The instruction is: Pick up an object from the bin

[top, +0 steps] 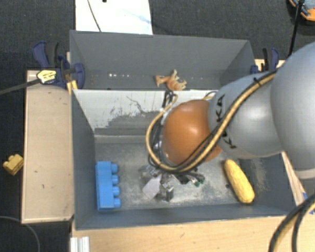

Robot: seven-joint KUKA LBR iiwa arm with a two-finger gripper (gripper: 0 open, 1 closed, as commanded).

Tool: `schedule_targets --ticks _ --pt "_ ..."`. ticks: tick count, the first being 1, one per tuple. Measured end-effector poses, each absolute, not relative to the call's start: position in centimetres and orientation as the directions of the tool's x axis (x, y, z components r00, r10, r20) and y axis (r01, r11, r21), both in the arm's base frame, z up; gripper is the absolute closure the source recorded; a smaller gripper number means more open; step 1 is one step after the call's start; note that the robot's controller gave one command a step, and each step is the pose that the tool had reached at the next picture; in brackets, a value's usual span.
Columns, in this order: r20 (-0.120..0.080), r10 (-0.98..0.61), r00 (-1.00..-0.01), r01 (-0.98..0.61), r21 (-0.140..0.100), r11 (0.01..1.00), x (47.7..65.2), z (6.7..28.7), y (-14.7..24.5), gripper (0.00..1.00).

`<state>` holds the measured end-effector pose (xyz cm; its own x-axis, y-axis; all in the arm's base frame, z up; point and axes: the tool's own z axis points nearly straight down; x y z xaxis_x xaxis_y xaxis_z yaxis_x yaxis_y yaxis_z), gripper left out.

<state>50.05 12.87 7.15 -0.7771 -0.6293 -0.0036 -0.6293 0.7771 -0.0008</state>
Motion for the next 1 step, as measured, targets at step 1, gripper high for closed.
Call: schedule_targets --ticks 1 --pt "-0.001 -0.628 -0.778 -0.628 0.001 0.778 49.91 7.53 12.85 1.0"
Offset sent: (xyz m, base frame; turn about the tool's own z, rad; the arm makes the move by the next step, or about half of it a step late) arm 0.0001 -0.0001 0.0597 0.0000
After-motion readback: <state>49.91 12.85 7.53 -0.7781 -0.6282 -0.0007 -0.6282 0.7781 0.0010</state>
